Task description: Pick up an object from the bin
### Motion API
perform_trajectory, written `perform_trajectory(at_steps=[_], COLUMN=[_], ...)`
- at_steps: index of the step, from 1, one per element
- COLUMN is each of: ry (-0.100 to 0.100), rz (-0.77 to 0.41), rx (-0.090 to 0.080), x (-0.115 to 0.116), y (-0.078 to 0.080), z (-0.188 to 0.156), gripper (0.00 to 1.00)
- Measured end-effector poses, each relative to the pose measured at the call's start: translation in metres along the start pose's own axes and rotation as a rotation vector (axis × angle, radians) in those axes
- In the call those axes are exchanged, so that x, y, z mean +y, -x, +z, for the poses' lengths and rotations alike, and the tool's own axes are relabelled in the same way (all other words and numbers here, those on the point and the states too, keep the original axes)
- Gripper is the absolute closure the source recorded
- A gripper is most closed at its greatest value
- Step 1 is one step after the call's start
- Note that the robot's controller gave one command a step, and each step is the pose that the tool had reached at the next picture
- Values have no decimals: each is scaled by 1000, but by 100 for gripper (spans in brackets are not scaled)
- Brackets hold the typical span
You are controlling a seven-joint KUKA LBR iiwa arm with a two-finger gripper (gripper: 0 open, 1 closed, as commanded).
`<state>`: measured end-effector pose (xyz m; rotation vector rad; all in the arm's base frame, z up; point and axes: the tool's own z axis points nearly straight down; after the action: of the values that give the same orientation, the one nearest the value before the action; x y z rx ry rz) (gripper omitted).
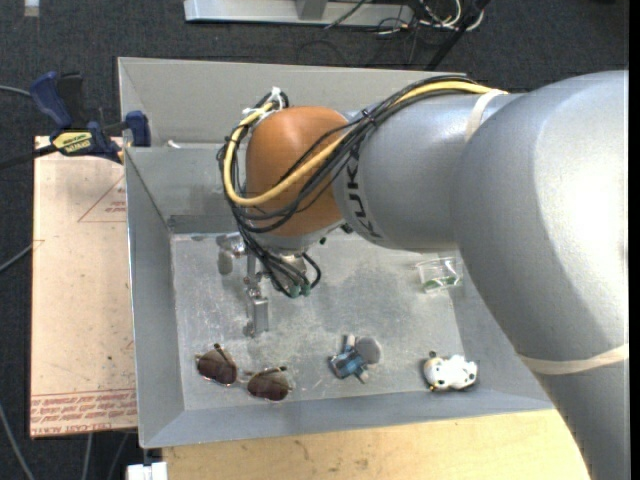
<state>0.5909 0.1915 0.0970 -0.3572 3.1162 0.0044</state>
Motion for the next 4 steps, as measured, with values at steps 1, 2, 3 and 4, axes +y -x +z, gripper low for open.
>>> perform_trajectory(at_steps=[1, 2, 3, 4], ry=[-1, 1, 0, -1], rz=[-14, -240, -295, -38], rx=[-1, 13, 1, 2], x=[-4, 27, 32, 36], y=[-1, -24, 5, -23], z=[7, -4, -14, -4], gripper=[0, 0, 0, 0])
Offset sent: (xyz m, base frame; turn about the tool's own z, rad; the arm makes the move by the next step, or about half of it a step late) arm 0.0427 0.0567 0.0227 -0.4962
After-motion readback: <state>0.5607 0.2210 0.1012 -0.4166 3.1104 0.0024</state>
